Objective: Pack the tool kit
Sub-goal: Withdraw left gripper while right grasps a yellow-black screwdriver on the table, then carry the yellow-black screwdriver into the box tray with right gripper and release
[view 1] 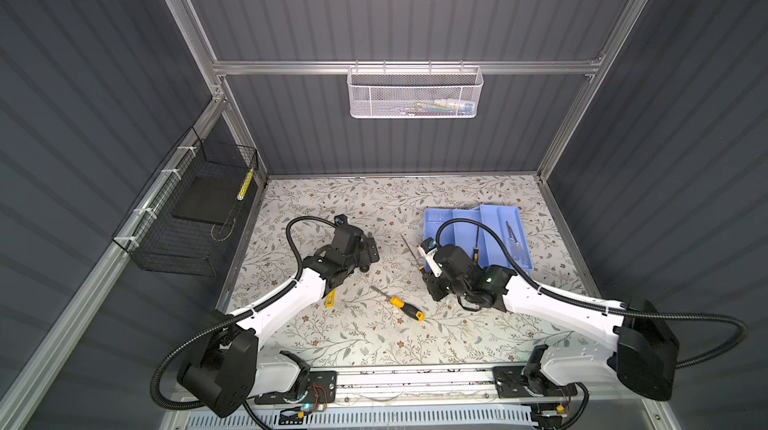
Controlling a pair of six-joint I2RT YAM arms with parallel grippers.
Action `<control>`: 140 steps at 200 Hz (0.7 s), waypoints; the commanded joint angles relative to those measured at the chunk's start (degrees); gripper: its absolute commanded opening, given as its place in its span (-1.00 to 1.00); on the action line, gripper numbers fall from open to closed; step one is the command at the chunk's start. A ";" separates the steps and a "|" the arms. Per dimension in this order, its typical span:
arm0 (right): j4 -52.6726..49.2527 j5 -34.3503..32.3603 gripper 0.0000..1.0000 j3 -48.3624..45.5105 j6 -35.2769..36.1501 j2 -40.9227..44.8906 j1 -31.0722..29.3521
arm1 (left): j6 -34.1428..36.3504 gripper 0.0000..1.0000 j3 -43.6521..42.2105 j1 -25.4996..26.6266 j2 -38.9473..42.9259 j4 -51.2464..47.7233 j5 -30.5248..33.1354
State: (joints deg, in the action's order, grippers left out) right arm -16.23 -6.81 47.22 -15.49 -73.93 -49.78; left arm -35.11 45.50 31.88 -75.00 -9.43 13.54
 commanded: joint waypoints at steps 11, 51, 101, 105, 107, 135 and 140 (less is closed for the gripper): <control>-0.45 -1.10 -0.76 -2.78 -4.06 6.63 6.25 | -0.22 0.99 -0.78 -0.34 0.73 0.11 -0.02; -8.46 -3.67 -0.75 -0.11 -4.11 7.71 14.31 | -0.21 1.00 -1.31 -0.37 0.65 0.40 -0.19; -14.29 -7.27 -0.75 3.85 -3.49 2.75 20.05 | -0.13 1.00 -1.68 -0.34 1.00 0.21 -0.09; -14.42 -7.17 -0.75 4.12 -3.52 2.29 20.27 | -0.10 1.00 -1.73 -0.33 1.01 0.20 -0.02; -14.57 -7.23 -0.74 4.28 -3.55 2.01 20.43 | -0.10 1.00 -1.75 -0.33 1.07 0.20 -0.05; -16.17 -7.55 -0.74 6.75 -4.11 -1.75 21.37 | 0.04 0.99 -1.82 -0.33 1.31 0.13 0.16; -16.24 -7.42 -0.74 7.13 -4.20 -2.37 21.32 | 0.04 1.00 -1.81 -0.39 1.26 0.05 0.22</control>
State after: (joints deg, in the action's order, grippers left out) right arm -29.50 -12.80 51.55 -19.09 -74.02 -28.95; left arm -35.11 44.34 31.88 -75.00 -9.23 13.52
